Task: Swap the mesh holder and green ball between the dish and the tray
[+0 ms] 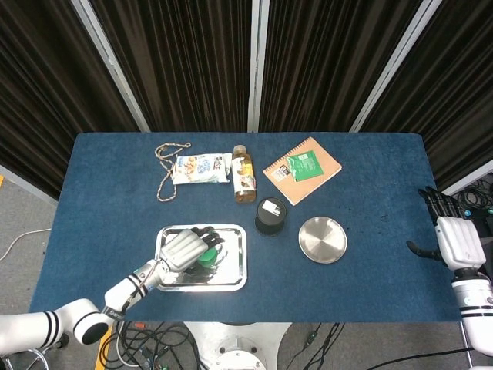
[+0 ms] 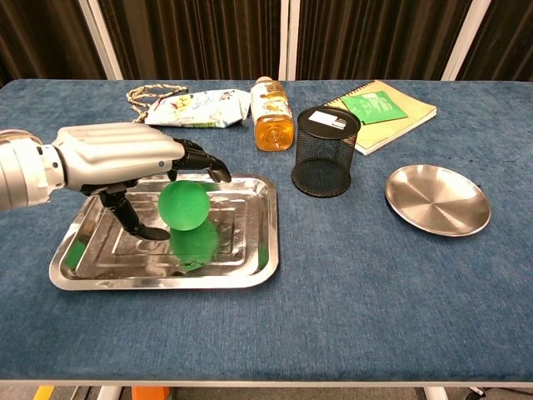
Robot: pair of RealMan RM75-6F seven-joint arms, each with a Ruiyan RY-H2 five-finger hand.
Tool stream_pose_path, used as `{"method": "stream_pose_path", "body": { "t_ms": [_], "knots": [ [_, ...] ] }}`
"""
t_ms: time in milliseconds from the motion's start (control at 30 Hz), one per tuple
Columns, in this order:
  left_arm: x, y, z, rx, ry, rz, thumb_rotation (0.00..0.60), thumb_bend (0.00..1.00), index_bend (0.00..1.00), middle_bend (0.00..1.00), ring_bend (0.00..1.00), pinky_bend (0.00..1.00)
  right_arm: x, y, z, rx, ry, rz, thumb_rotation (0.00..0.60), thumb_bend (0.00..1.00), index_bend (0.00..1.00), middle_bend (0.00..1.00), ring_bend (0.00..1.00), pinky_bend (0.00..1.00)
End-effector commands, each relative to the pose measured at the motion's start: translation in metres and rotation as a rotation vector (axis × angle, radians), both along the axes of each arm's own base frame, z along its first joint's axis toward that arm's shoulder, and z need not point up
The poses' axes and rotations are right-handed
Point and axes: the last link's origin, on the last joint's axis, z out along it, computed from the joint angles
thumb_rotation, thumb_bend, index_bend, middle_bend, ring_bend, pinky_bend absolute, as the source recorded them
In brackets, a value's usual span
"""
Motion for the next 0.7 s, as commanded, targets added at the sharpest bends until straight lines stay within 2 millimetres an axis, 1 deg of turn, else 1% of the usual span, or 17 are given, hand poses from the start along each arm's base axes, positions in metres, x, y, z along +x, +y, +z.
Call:
{"method": "stream_pose_path", "body": {
  "t_ms": [33,233,400,467,600,700],
  "knots": [
    [-0.001,0.002,-0.001,-0.009,0.01,0.005,0.6,0.23,0.19,0.18,0.16,0.44,-0.001,0.0,0.0,0.0,0.0,-0.001,0.6,0.12,0.0,0.01,0.0,0.0],
    [-0.004,0.005,-0.005,-0.02,0.023,0.019,0.6,0.26,0.23,0.21,0.21,0.53,-0.002,0.0,0.0,0.003,-0.004,-0.007,0.6,0.12,0.0,0.01,0.0,0.0],
    [-0.004,0.005,-0.007,-0.03,0.017,0.032,0.6,0.29,0.27,0.25,0.28,0.61,-0.002,0.0,0.0,0.003,-0.005,-0.006,0.6,0.12,0.0,0.01,0.0,0.0],
    [-0.002,0.004,-0.007,-0.028,0.014,0.023,0.6,0.3,0.28,0.28,0.32,0.65,-0.003,0.0,0.001,0.001,-0.006,-0.007,0.6,0.12,0.0,0.01,0.0,0.0],
    [0.002,0.003,-0.007,-0.017,0.004,0.003,0.6,0.31,0.32,0.33,0.37,0.69,-0.003,0.0,0.002,-0.001,-0.007,-0.009,0.6,0.13,0.0,0.01,0.0,0.0],
    [0.007,0.002,-0.006,-0.013,-0.004,-0.016,0.6,0.32,0.33,0.35,0.38,0.7,-0.003,0.001,0.003,-0.005,-0.007,-0.007,0.6,0.13,0.0,0.01,0.0,0.0]
  ]
}}
